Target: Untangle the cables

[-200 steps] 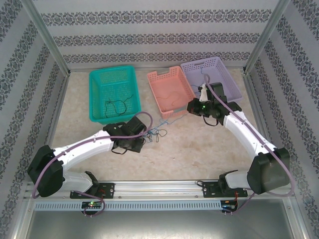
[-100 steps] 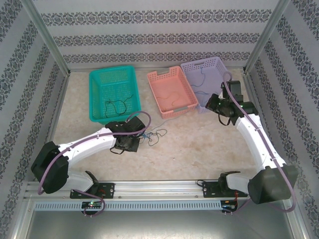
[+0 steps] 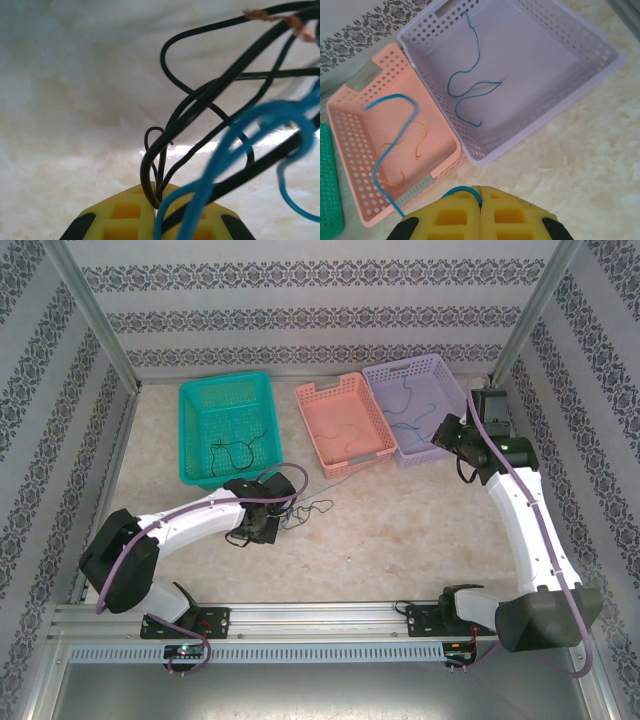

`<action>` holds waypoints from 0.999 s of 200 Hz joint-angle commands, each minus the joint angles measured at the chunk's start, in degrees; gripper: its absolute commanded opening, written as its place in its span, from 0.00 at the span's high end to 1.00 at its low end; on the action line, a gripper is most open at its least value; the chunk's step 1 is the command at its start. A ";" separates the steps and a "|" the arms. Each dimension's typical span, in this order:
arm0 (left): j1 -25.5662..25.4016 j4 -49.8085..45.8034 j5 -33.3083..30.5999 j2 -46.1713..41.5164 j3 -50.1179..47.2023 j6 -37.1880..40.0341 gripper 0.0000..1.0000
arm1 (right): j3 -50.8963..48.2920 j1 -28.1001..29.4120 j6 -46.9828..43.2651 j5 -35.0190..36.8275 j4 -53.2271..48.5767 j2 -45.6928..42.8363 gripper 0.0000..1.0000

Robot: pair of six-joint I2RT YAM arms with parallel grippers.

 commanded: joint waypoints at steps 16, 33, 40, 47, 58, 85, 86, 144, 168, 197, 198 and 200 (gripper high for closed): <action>0.70 -4.92 -3.73 1.49 2.64 0.21 0.98 | -0.36 1.21 1.82 4.59 -2.42 -2.29 1.00; 0.76 -6.16 -4.89 2.82 3.41 0.03 0.98 | -0.57 -0.62 2.74 6.22 -2.84 -3.64 1.00; 0.74 -6.62 -5.25 3.24 3.54 -0.05 0.99 | 0.52 -1.39 2.86 6.78 -3.43 -3.62 1.00; 0.78 -6.92 -5.61 3.57 3.70 -0.13 1.00 | 1.53 -2.07 2.63 7.44 -3.61 -3.64 1.00; 0.78 -7.27 -6.00 3.99 3.77 -0.23 1.00 | 3.72 -3.20 2.07 8.62 -4.12 -3.42 1.00; 0.83 -7.77 -6.63 5.03 3.78 -0.40 0.99 | 8.93 -5.64 1.51 8.65 -3.85 -2.45 1.00; 0.80 -7.77 -6.63 5.06 3.77 -0.40 0.99 | 9.06 -5.65 1.44 8.64 -3.80 -2.44 1.00; 0.87 -6.49 -5.69 4.63 3.55 -0.68 0.94 | 9.62 -3.66 1.15 5.31 -3.70 -1.60 1.00; 0.87 -6.43 -5.31 3.54 3.96 -0.71 0.93 | 7.32 0.51 1.55 4.61 -4.20 -3.02 1.00; 0.87 -7.24 -4.78 2.48 5.16 -1.23 0.53 | 7.46 6.17 0.35 7.86 -5.42 -5.48 1.00; 0.83 -7.24 -4.78 2.43 5.21 -1.30 0.52 | 7.53 6.40 0.25 7.94 -5.46 -5.54 1.00; 0.86 -7.35 -4.85 2.39 5.36 -1.47 0.49 | 7.58 6.74 0.19 8.10 -5.49 -5.67 1.00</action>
